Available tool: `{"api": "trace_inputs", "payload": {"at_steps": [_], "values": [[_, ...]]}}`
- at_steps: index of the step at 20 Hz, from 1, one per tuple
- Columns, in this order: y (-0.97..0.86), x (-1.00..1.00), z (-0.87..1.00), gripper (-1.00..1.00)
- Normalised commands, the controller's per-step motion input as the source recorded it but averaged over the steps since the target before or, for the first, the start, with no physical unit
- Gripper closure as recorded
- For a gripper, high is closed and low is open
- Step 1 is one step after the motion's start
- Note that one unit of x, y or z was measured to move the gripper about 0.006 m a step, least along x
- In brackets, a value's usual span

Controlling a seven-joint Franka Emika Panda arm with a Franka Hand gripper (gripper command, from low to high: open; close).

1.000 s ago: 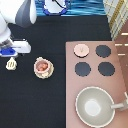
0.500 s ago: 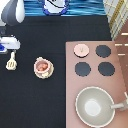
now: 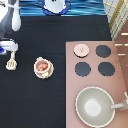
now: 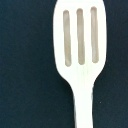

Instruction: Take the lid off the pot, put the pot on the plate, and use the tool to push the pot to the front of the table.

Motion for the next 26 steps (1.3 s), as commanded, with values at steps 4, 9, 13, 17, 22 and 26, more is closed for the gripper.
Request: {"api": "trace_inputs", "payload": {"at_steps": [4, 9, 13, 17, 22, 26], "values": [[0.00, -0.17, -0.73, -1.00], [-0.03, -0.43, -0.64, -1.00], [-0.06, -0.50, -0.34, 1.00], [-0.07, -0.40, -0.06, 1.00], [-0.03, -0.33, -0.01, 1.00], [-0.02, -0.43, -0.10, 1.00]]}}
